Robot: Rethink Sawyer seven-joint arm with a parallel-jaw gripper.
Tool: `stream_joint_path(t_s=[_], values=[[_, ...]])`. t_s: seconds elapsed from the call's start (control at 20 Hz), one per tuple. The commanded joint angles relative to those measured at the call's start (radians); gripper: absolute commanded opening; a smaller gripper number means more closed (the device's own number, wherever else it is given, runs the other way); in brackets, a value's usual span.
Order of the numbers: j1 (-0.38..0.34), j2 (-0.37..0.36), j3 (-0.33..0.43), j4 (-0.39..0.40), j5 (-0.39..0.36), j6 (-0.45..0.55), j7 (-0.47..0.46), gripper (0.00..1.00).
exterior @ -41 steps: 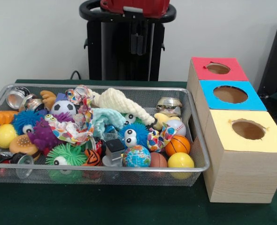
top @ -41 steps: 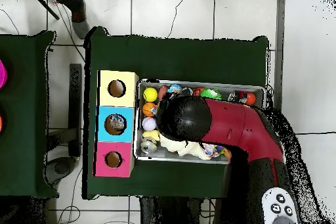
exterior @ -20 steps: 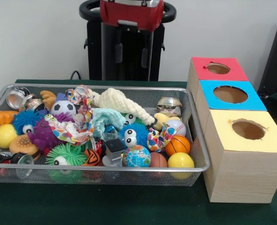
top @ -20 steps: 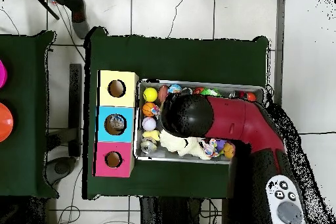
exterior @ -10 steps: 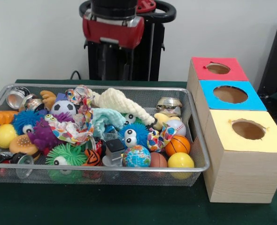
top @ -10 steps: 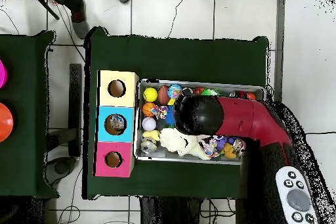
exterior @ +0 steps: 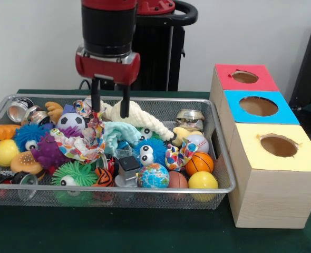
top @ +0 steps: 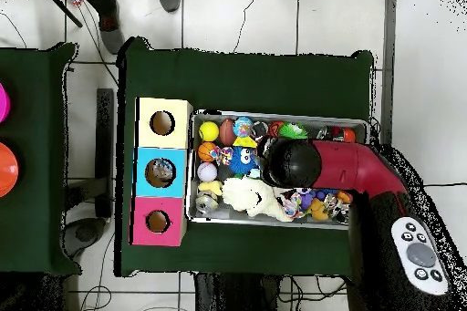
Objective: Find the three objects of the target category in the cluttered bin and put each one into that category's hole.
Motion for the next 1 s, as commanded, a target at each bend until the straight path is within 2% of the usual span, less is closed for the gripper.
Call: stream_joint_path(t_s=[0.05, 0.45, 1.0], values=[[-0.07, 0.072, 0.114, -0.043, -0.09, -0.044, -0.224, 1.0], [-0.112, 0.122, 0.152, -0.087, -0.146, -0.046, -0.22, 1.0], [-0.148, 0.133, 0.194, -0.113, -0.193, -0.024, -0.229, 1.0]])
